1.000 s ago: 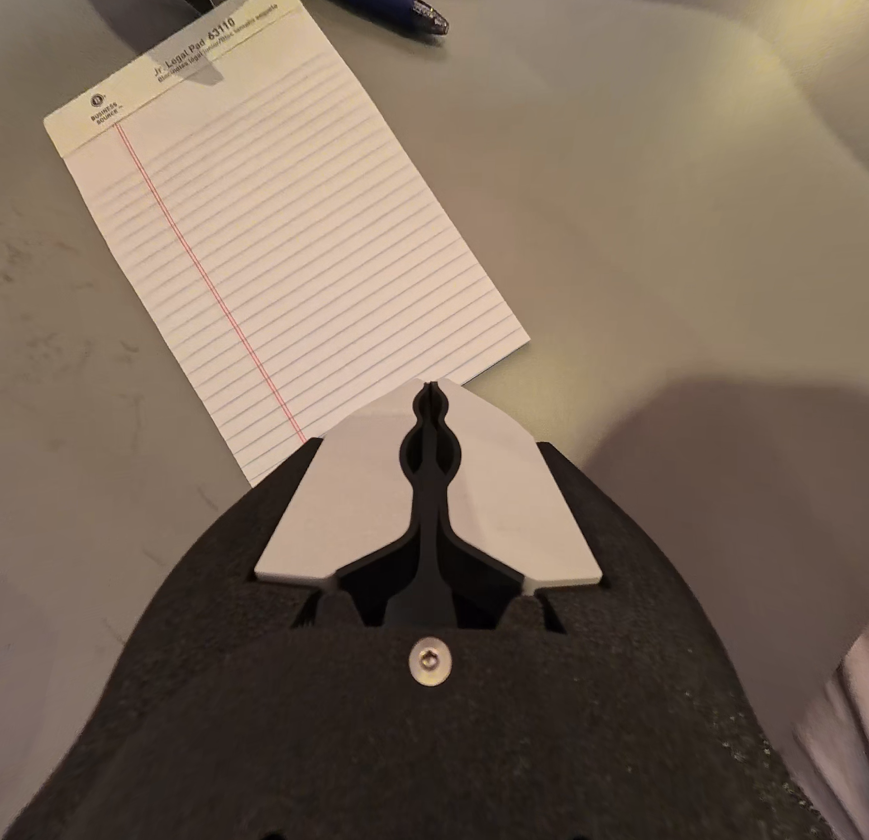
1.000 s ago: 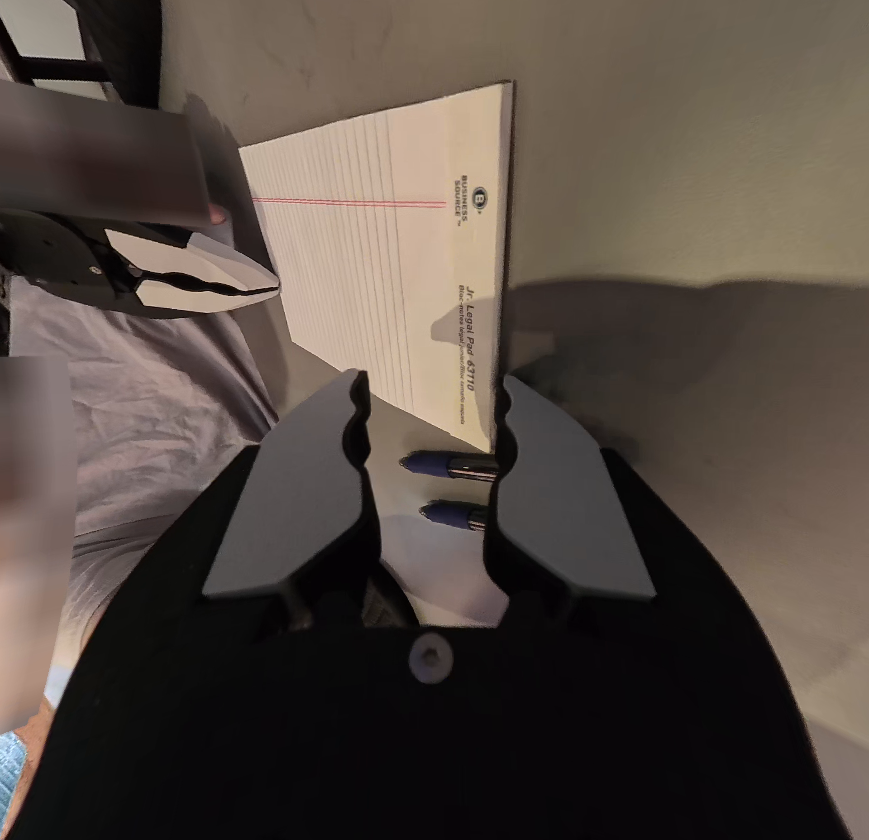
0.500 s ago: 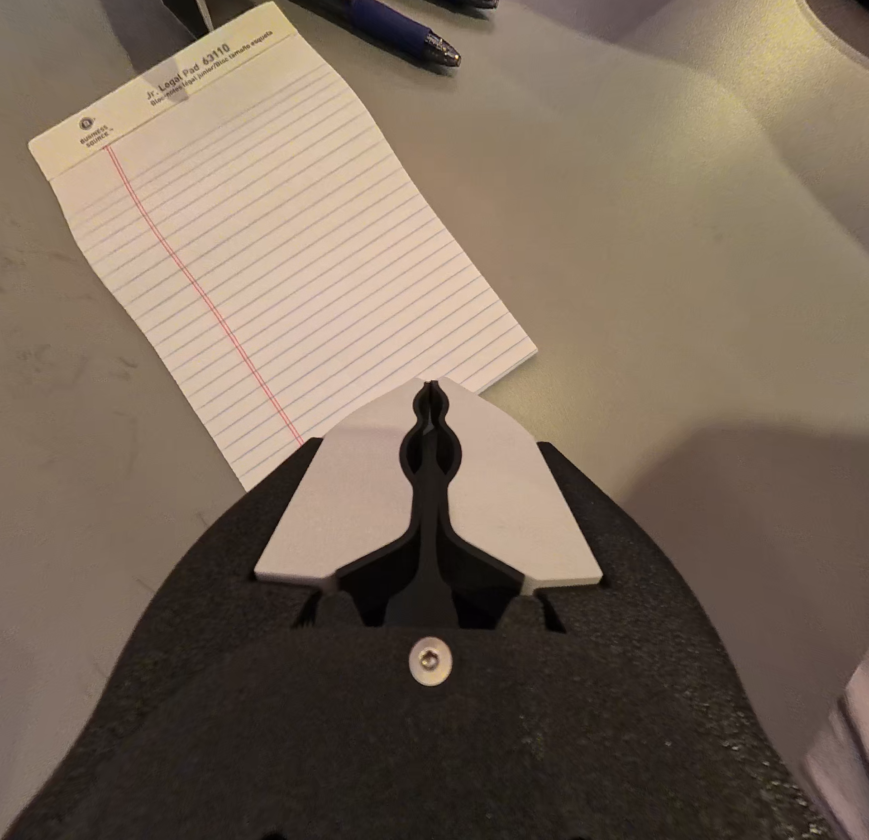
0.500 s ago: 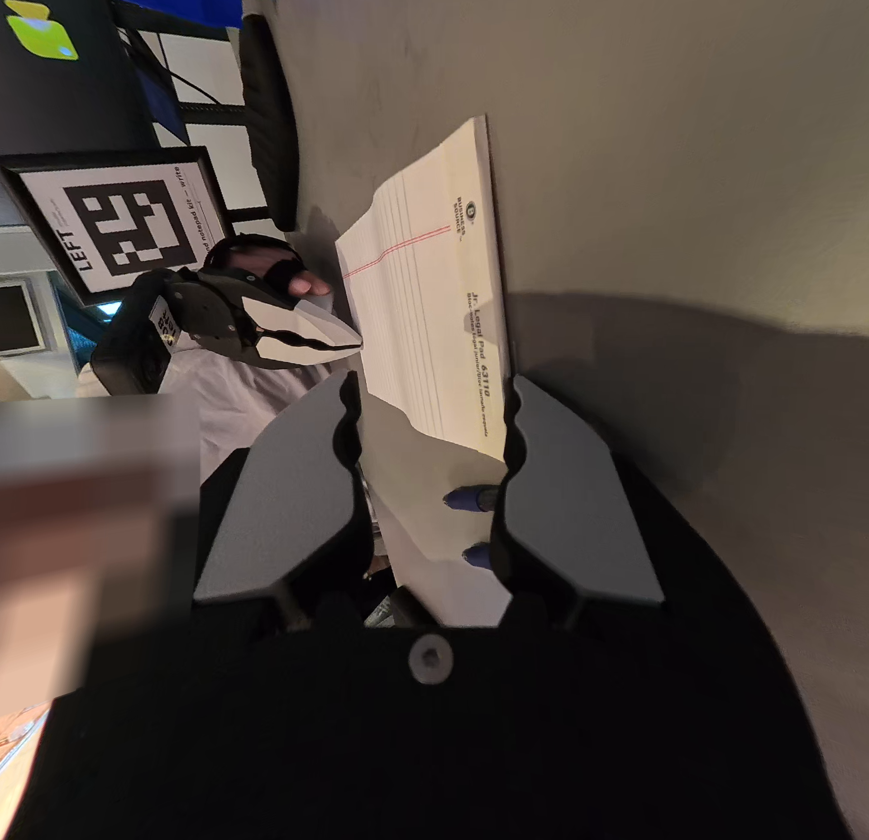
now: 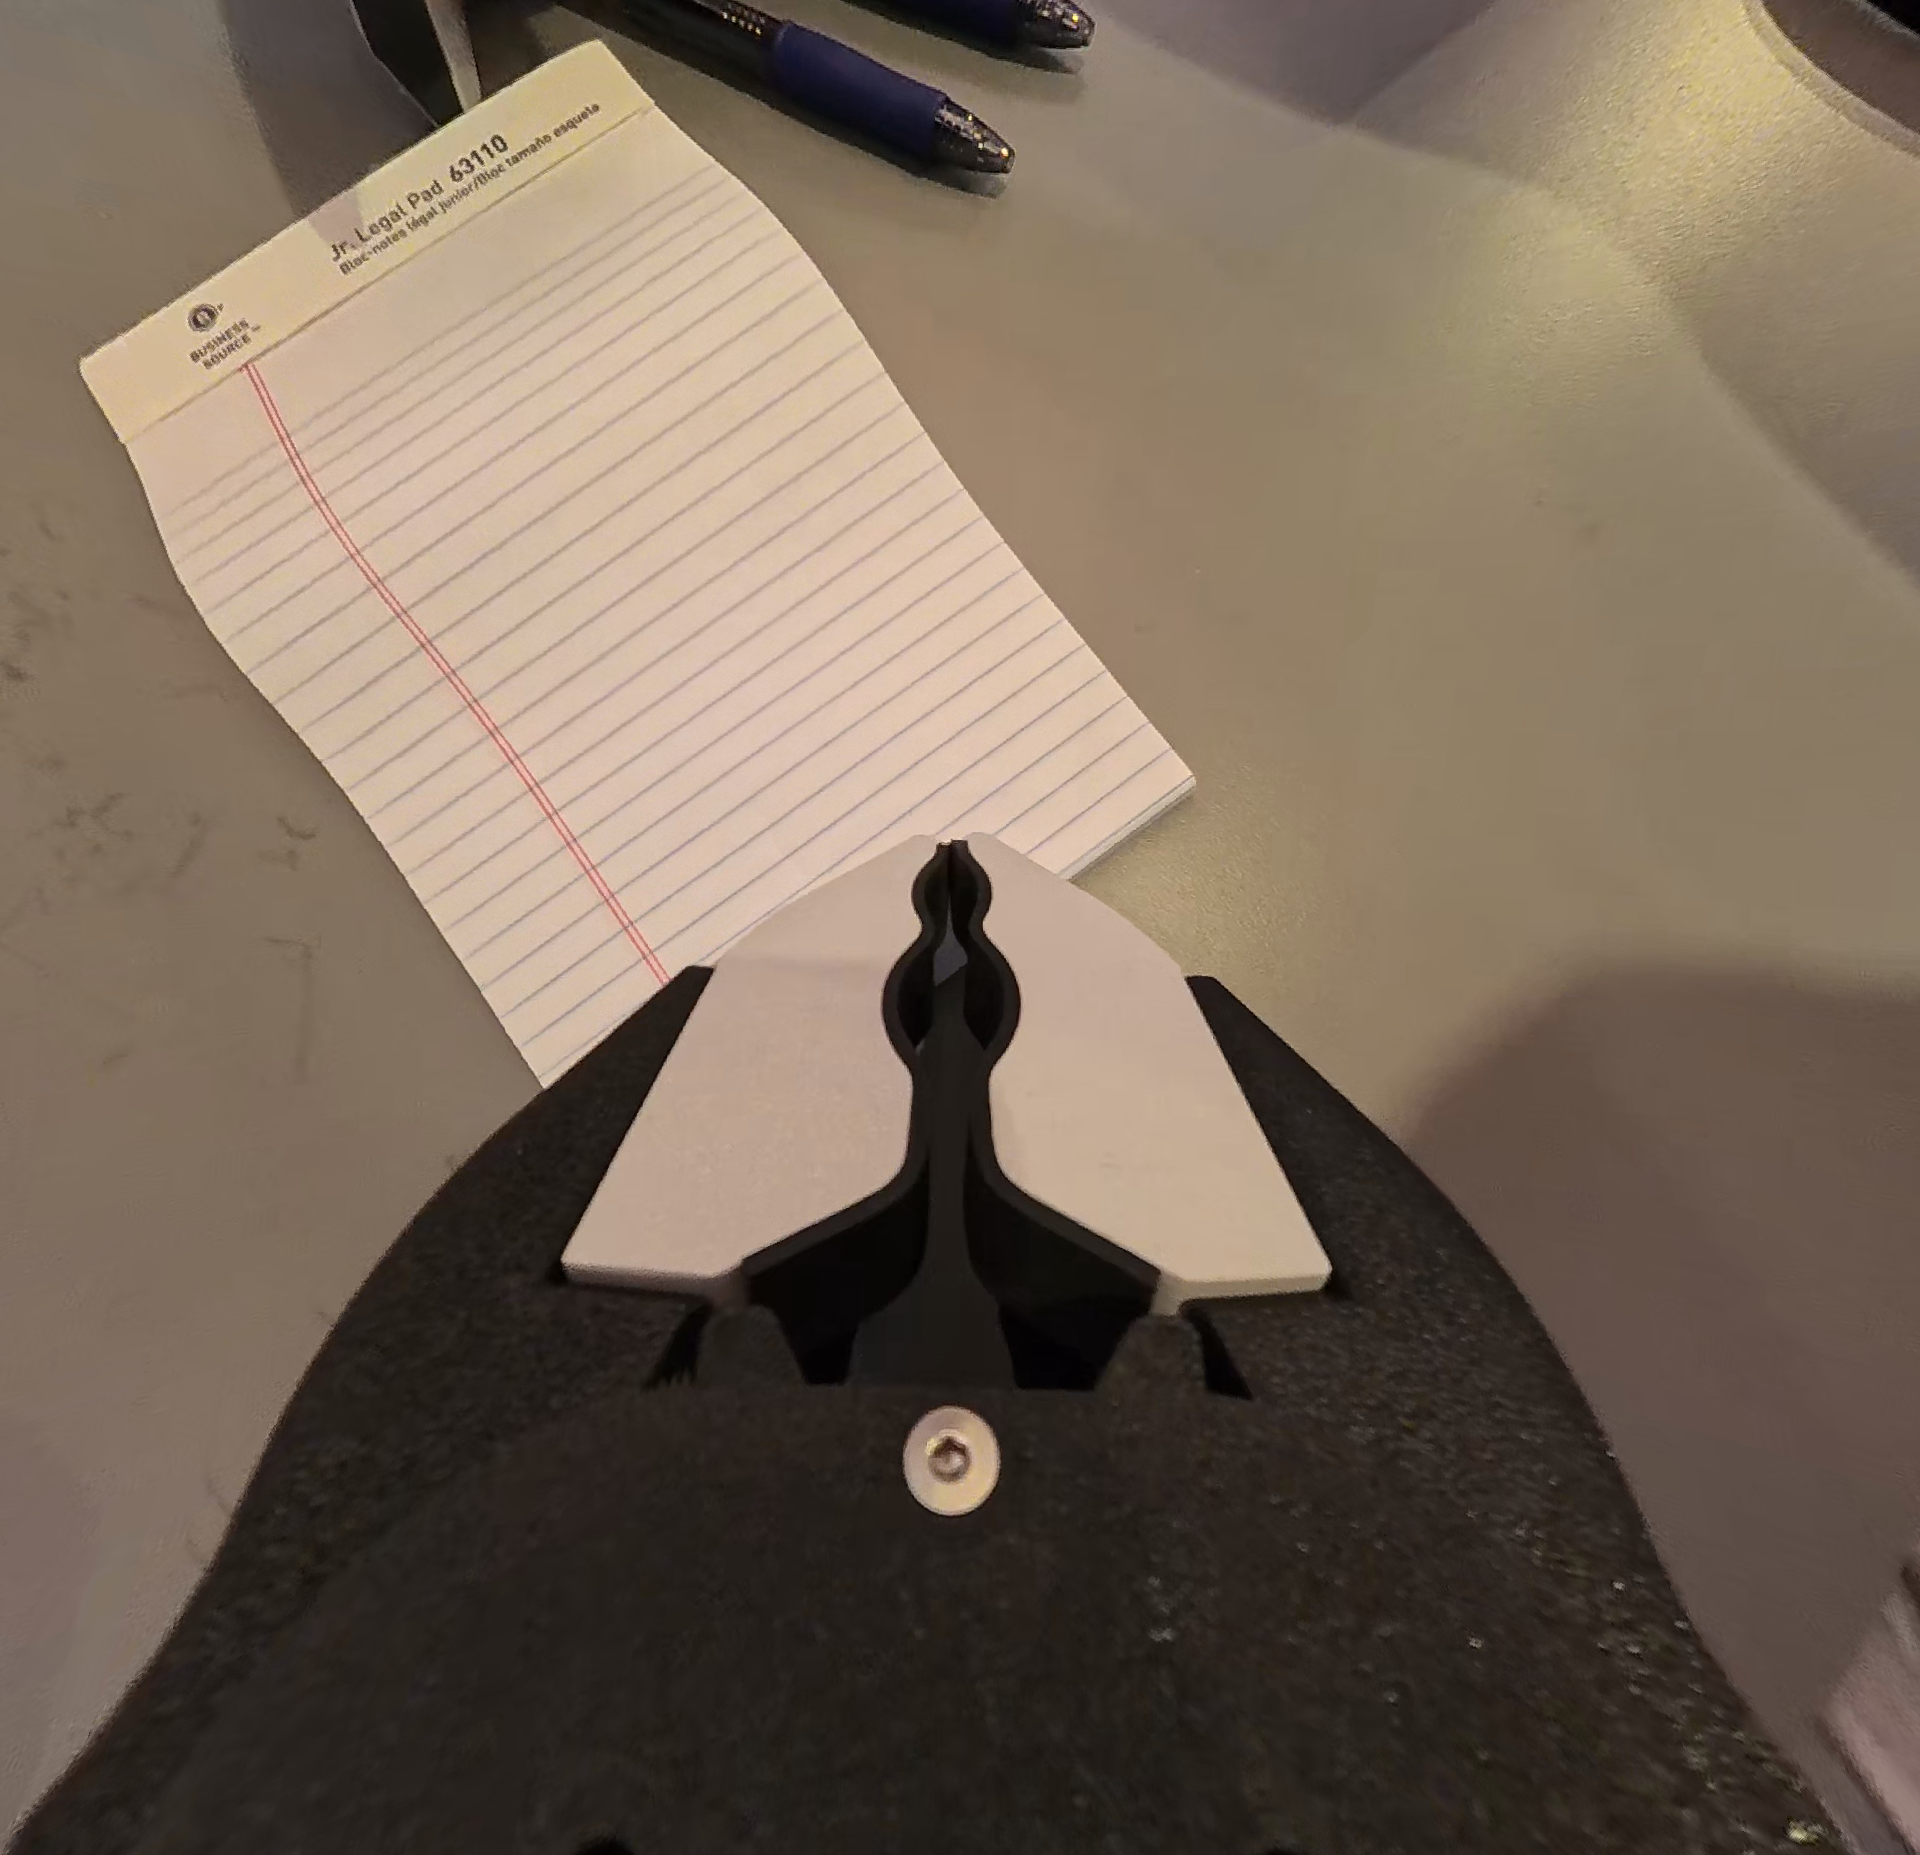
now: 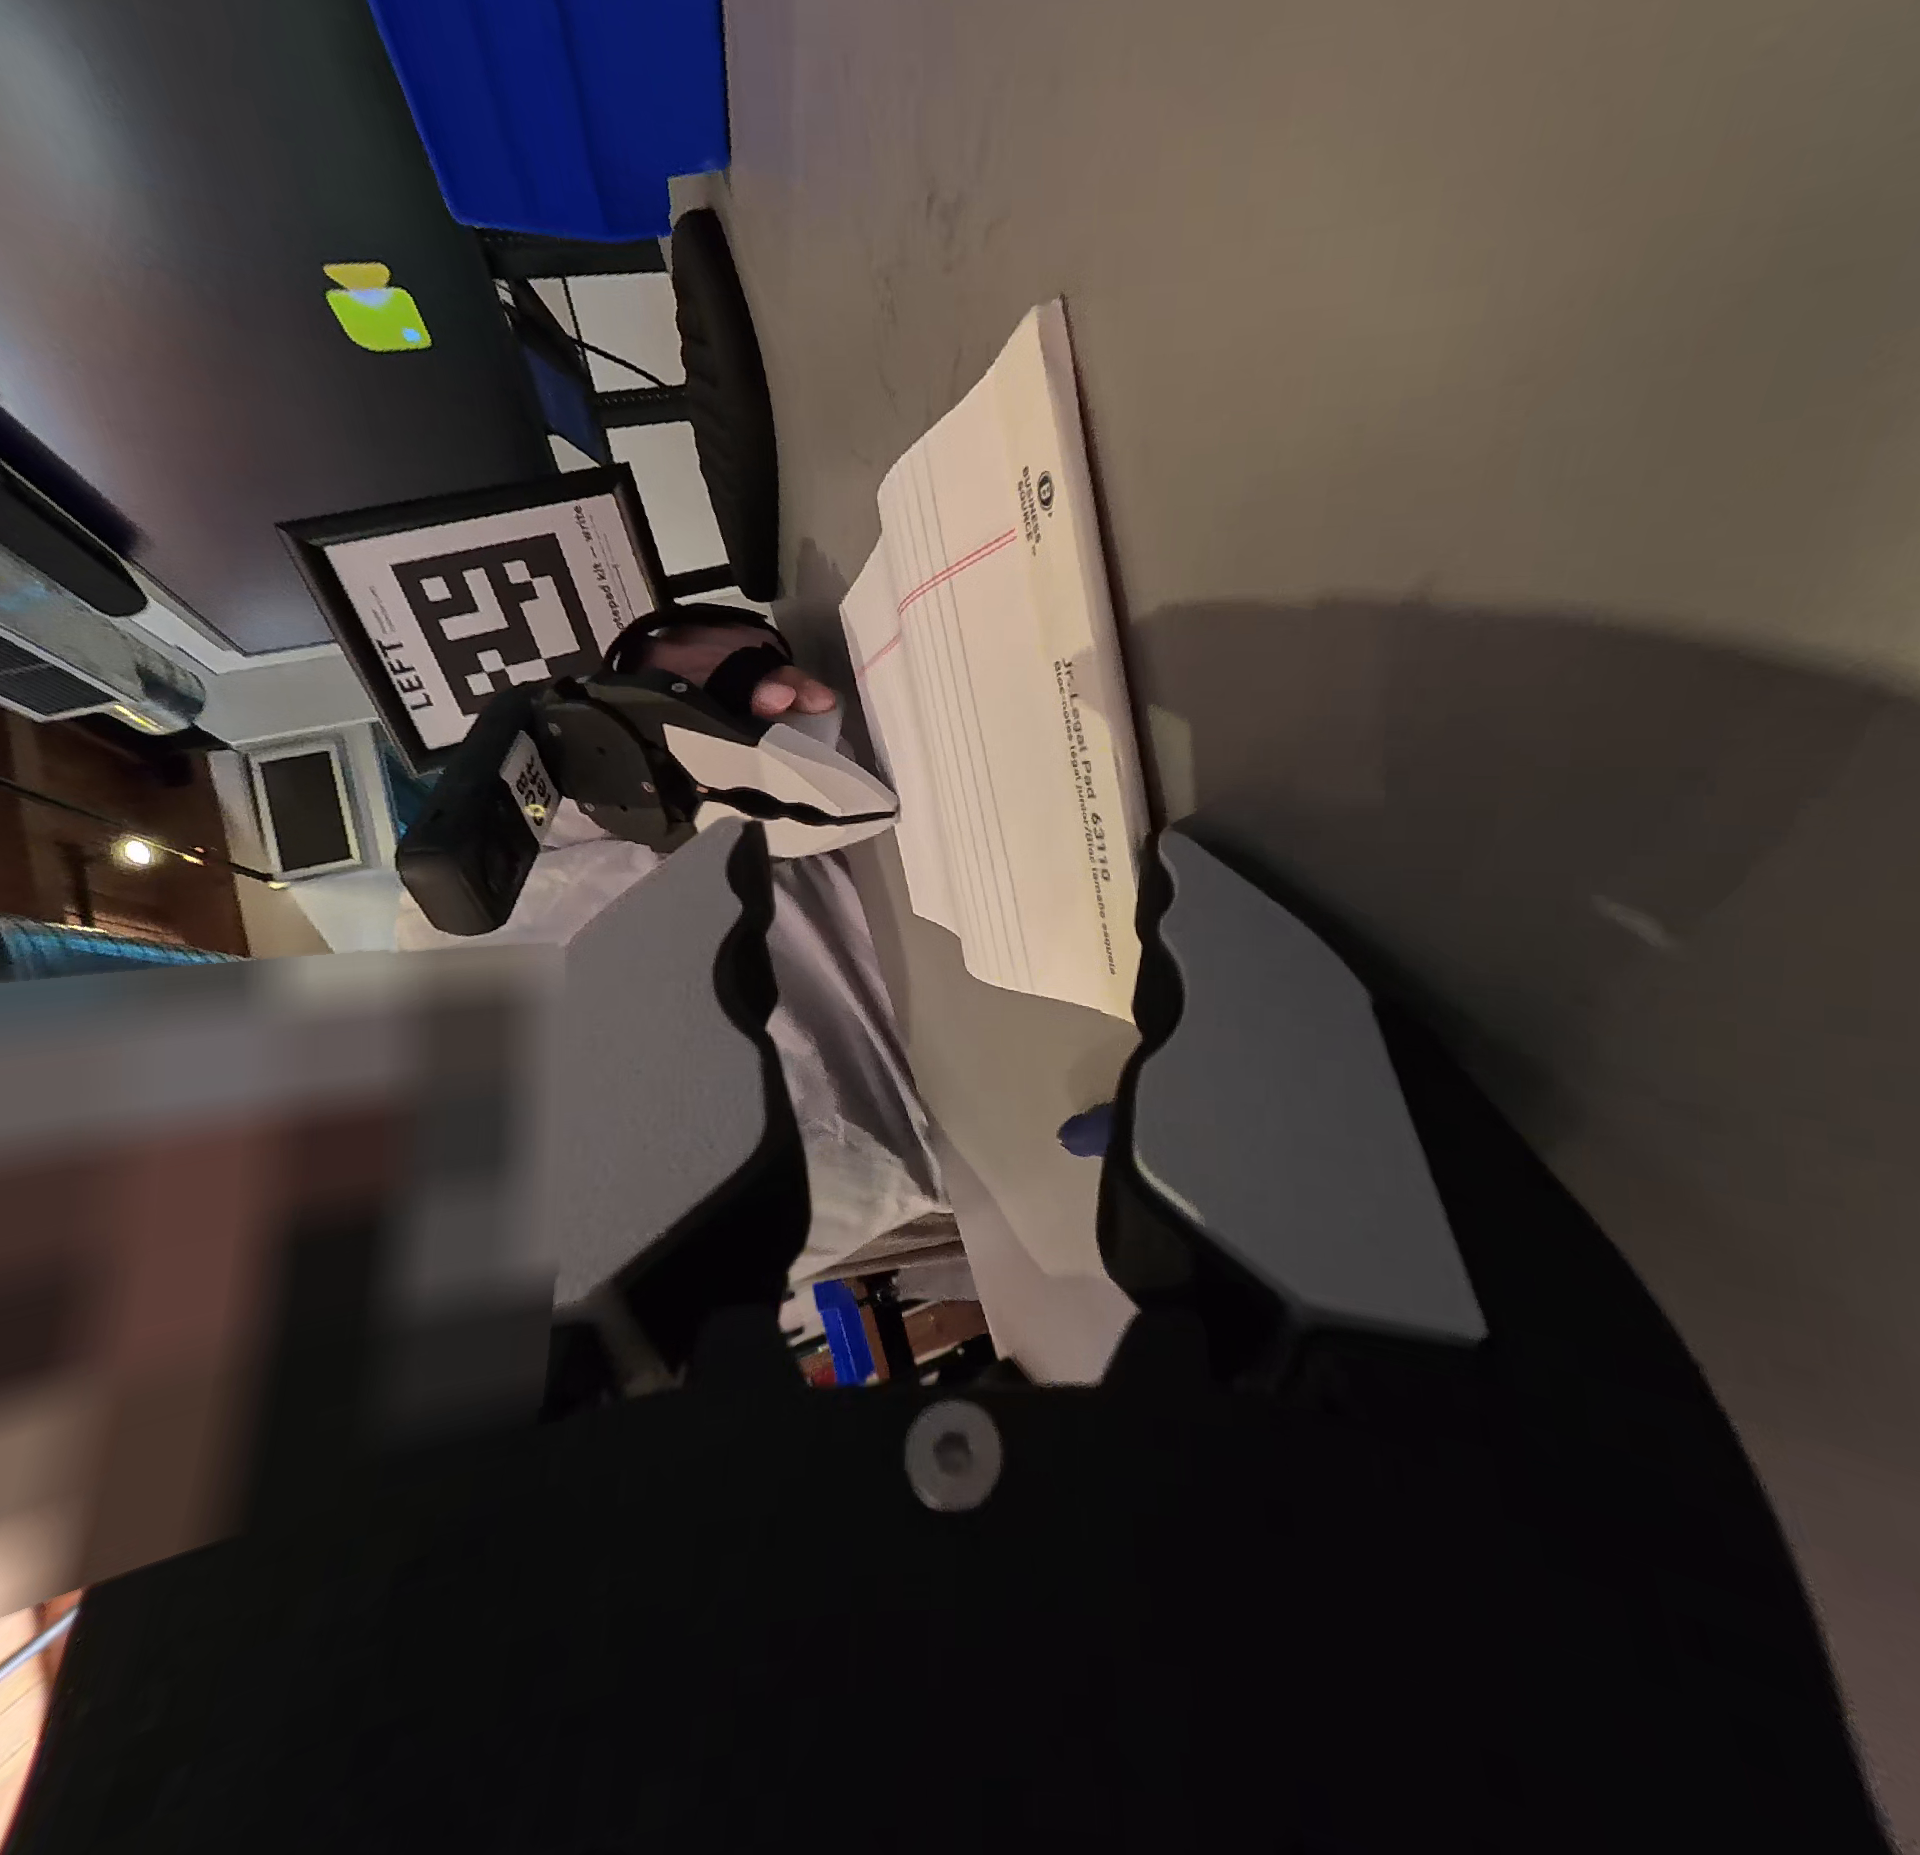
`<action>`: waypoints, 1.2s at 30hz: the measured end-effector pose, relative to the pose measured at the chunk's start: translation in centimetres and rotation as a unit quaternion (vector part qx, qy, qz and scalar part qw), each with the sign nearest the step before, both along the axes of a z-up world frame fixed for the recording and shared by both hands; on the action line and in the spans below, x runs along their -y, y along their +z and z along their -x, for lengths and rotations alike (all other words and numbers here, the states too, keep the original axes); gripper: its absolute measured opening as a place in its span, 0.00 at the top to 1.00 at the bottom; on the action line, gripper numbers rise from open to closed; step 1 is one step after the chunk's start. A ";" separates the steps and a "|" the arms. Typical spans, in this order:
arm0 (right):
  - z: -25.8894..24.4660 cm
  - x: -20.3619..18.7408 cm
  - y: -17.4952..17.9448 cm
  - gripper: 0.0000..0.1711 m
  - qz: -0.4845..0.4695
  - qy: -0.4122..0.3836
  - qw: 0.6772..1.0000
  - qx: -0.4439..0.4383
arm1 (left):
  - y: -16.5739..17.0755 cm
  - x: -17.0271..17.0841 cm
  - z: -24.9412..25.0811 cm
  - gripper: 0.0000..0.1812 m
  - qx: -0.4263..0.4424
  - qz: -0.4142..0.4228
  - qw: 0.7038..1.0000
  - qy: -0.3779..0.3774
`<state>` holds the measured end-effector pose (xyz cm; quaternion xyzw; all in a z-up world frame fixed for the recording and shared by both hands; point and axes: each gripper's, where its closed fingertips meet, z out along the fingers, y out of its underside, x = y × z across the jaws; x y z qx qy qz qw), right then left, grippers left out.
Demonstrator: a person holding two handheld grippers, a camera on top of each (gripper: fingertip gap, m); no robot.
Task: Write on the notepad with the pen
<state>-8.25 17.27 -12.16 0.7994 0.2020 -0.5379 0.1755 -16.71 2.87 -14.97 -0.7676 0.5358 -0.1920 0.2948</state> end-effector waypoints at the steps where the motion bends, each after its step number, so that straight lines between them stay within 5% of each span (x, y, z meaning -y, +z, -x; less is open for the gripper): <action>1: 0.1 -0.1 0.2 0.61 0.003 -0.006 1.000 -0.003 | 0.0 0.0 0.0 1.00 0.001 0.000 1.000 -0.001; 6: 1.1 -0.7 3.5 0.77 0.021 -0.036 0.994 -0.096 | 0.0 0.0 -0.1 1.00 0.006 -0.006 1.000 -0.006; 11: 1.4 -0.5 3.6 0.72 -0.014 -0.023 0.995 -0.095 | 0.0 0.0 -0.1 1.00 0.013 -0.009 1.000 -0.007; 19: 2.0 -0.1 5.2 0.80 0.009 -0.024 0.989 -0.143 | 0.0 -0.1 -0.1 1.00 0.021 -0.016 1.000 -0.009; 36: 1.6 -0.3 4.1 0.79 -0.012 -0.012 0.996 -0.088 | 0.0 -0.1 -0.1 1.00 0.028 -0.019 0.999 -0.008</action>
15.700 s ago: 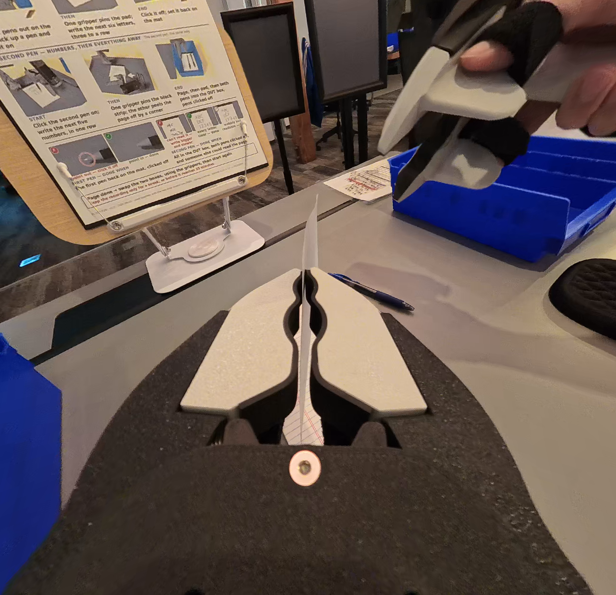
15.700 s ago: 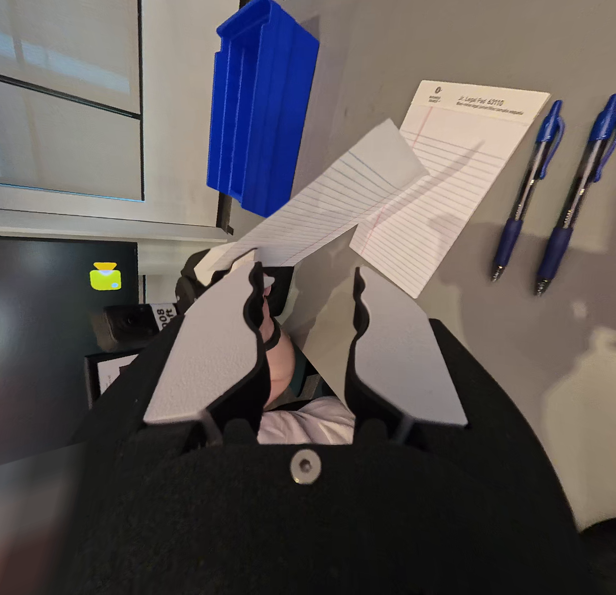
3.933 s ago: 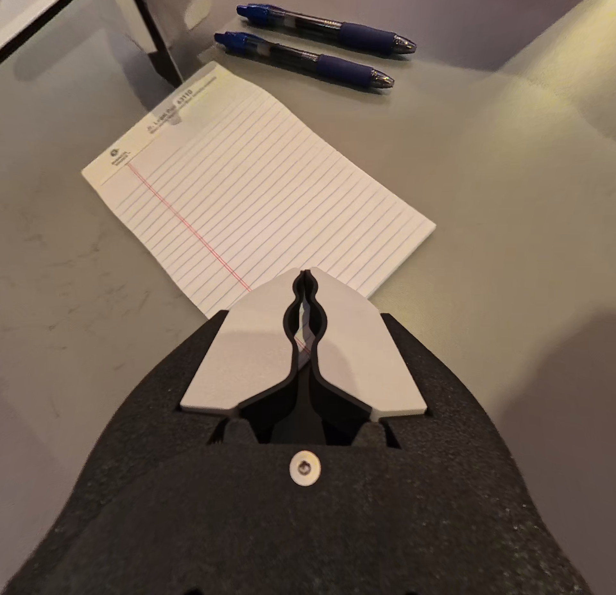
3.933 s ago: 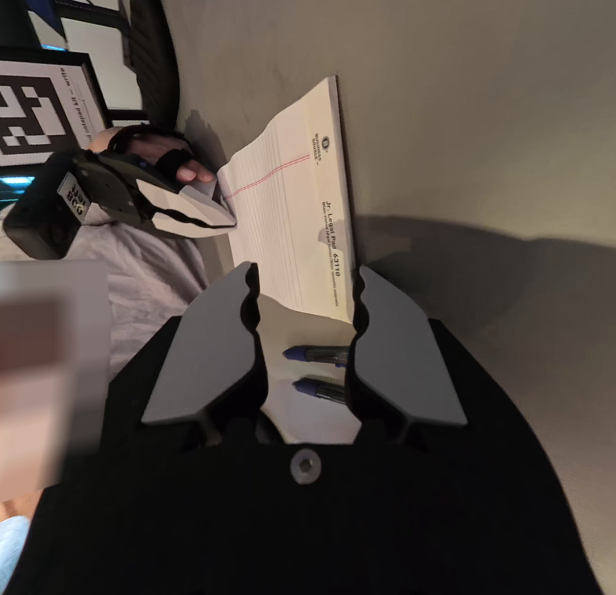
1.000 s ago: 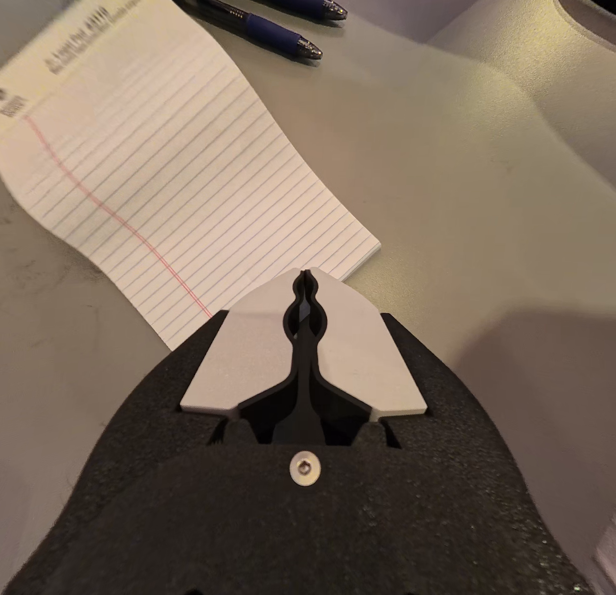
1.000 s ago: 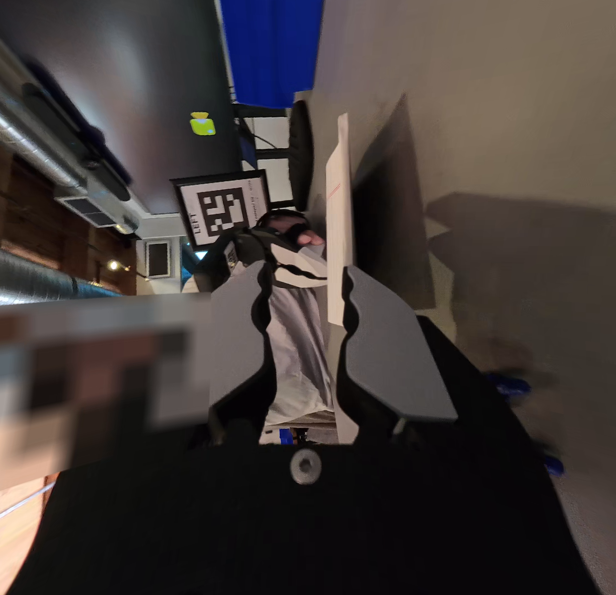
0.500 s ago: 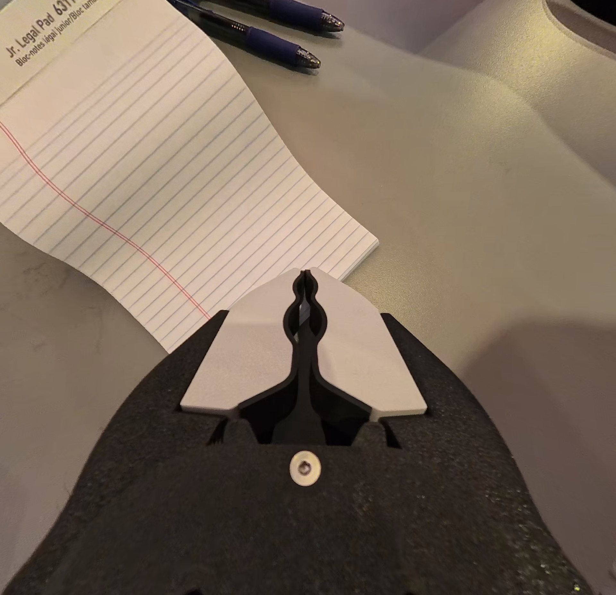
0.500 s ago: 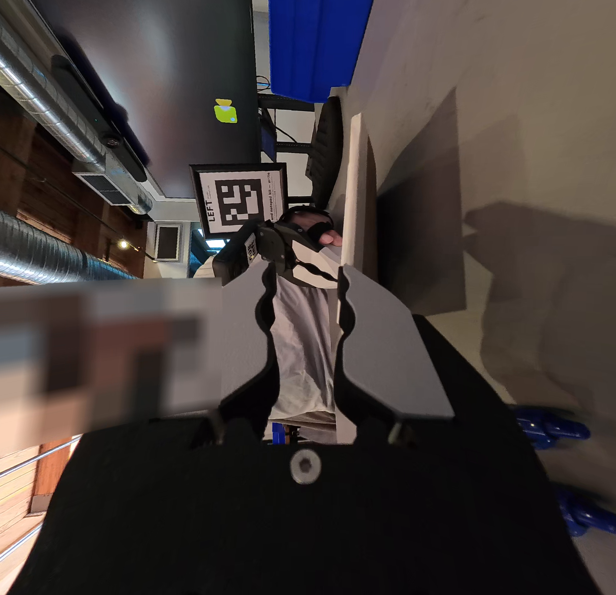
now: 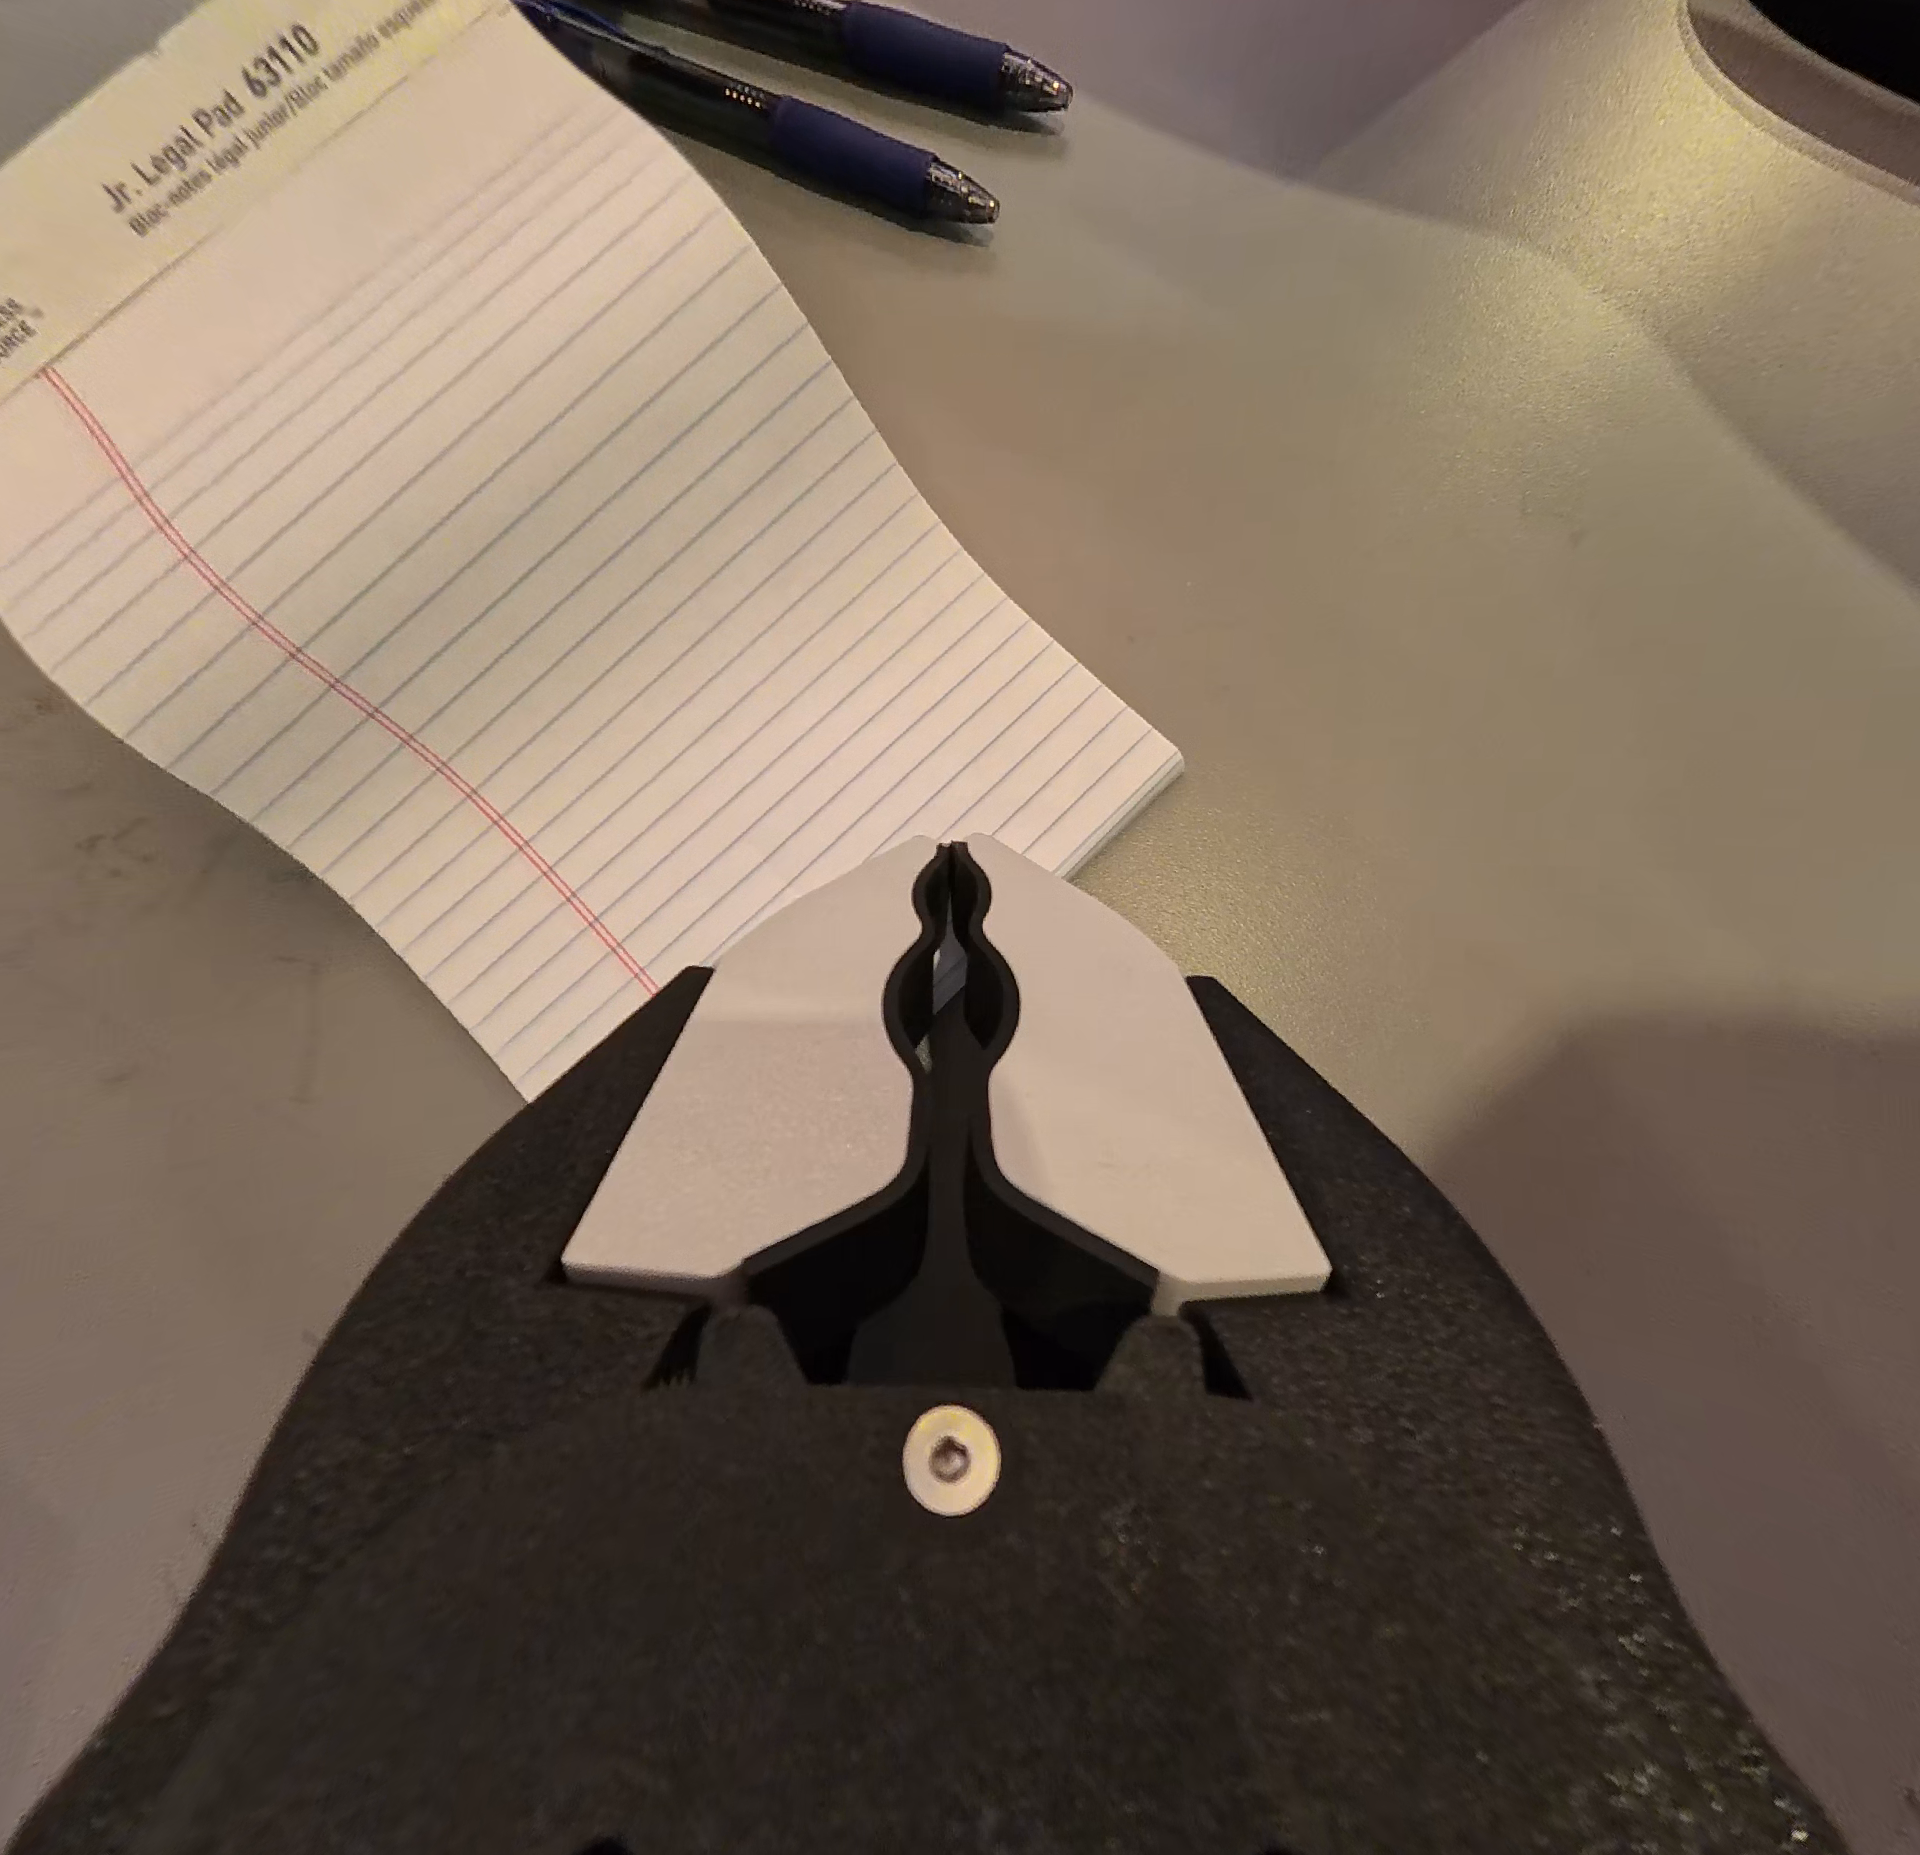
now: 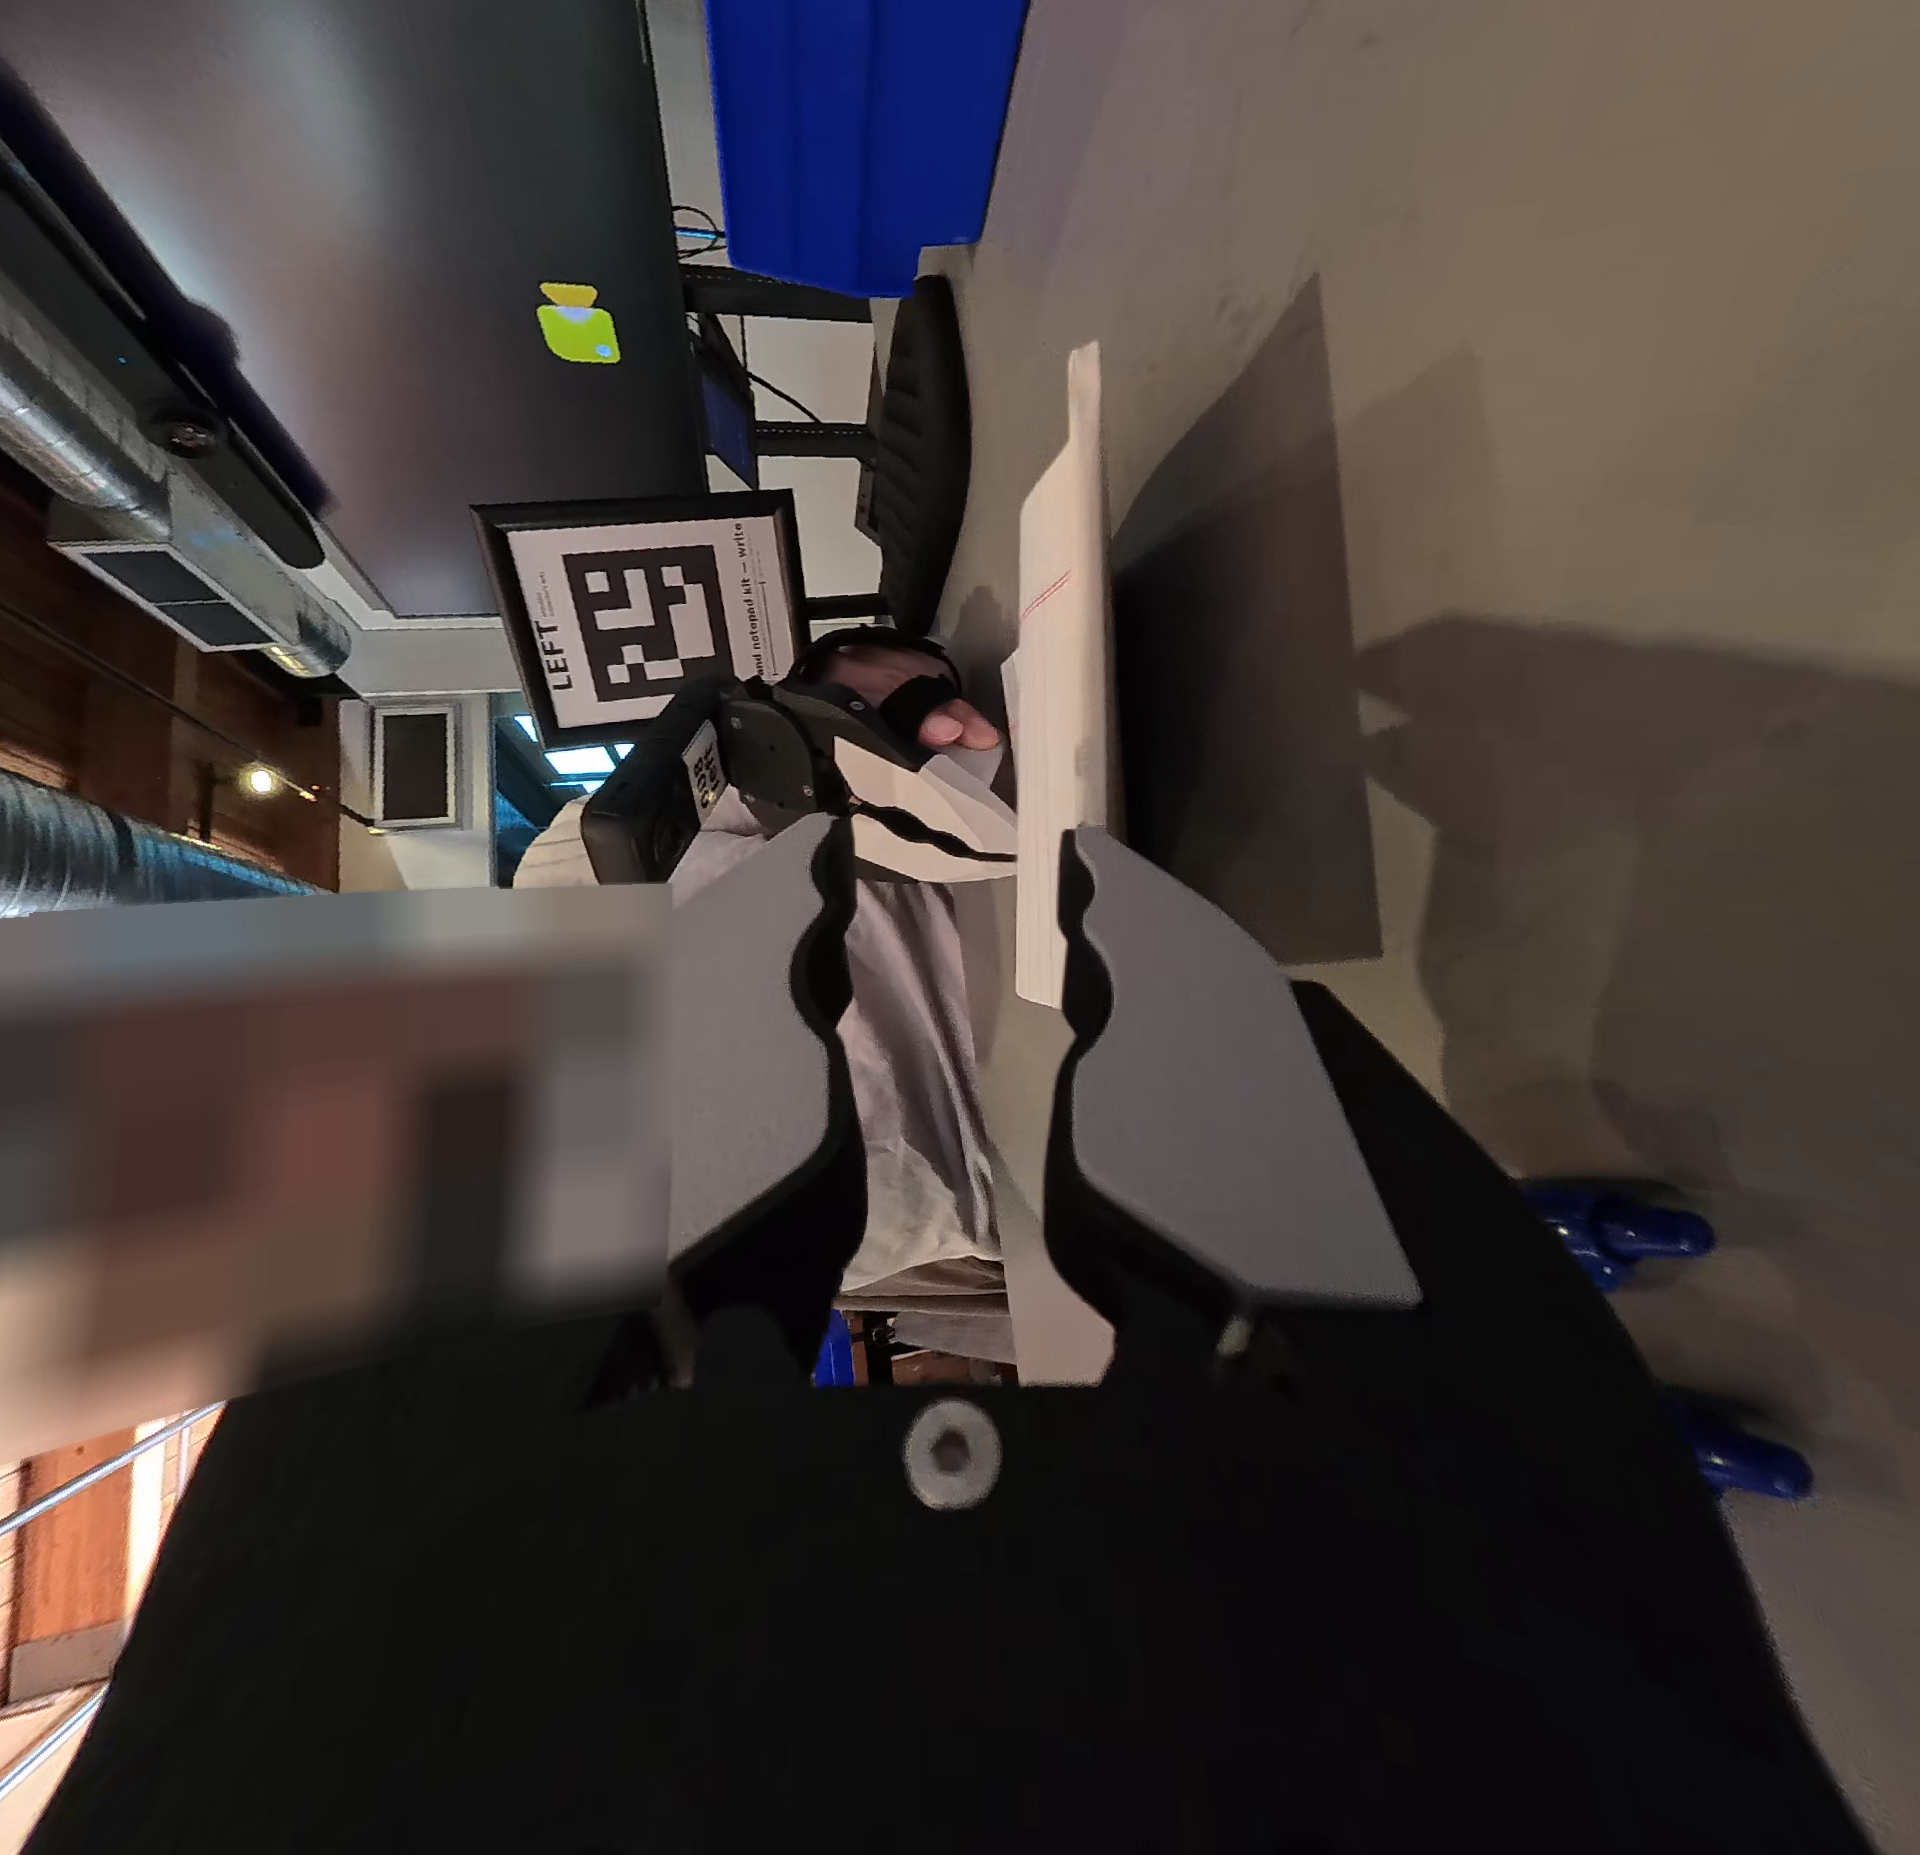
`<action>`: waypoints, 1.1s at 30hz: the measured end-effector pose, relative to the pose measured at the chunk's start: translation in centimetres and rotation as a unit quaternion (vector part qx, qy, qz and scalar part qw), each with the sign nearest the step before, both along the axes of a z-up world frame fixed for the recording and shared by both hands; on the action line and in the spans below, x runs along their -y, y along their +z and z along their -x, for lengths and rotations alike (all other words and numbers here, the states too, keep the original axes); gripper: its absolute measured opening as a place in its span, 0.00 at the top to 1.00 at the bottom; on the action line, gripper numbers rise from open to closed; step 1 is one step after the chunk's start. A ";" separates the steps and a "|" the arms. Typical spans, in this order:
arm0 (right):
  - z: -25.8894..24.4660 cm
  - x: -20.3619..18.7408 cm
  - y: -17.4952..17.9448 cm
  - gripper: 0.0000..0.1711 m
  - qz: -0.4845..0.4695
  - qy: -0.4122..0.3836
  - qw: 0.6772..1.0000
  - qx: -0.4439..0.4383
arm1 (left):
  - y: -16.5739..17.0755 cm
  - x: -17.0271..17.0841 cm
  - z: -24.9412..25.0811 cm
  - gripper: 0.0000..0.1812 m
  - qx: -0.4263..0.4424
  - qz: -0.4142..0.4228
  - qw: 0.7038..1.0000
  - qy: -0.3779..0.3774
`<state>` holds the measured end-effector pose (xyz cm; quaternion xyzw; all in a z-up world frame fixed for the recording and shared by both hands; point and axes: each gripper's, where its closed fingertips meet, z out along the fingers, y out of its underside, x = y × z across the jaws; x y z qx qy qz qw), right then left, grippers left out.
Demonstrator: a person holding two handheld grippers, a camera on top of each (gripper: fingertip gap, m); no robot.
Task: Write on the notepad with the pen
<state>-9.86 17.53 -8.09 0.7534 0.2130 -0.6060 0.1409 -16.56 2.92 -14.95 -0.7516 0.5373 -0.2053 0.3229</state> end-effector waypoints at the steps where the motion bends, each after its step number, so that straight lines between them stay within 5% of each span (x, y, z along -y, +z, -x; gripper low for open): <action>1: 0.0 0.0 0.0 0.80 0.000 0.002 1.000 0.000 | 0.0 0.0 0.0 1.00 0.001 -0.001 1.000 0.000; 5: -0.1 4.9 -2.3 0.73 0.034 0.141 0.987 0.068 | 0.0 -0.4 -0.1 1.00 -0.003 -0.012 1.000 0.003; 11: 1.4 5.8 -3.4 0.72 0.033 0.174 0.980 0.092 | 0.0 -0.3 -0.1 1.00 -0.002 -0.015 1.000 0.006; 18: 0.1 2.4 -4.1 0.69 -0.164 0.150 0.966 0.131 | 2.1 -0.8 0.9 1.00 0.030 -0.021 0.999 0.024; 25: -1.7 -0.1 -5.6 0.70 -0.368 0.162 0.898 0.178 | 4.8 -5.6 3.2 0.92 0.032 -0.035 0.995 0.090; 33: -4.0 0.4 -6.3 0.77 -0.490 0.189 0.824 0.211 | 2.7 -11.0 1.9 0.82 -0.004 0.049 0.992 0.113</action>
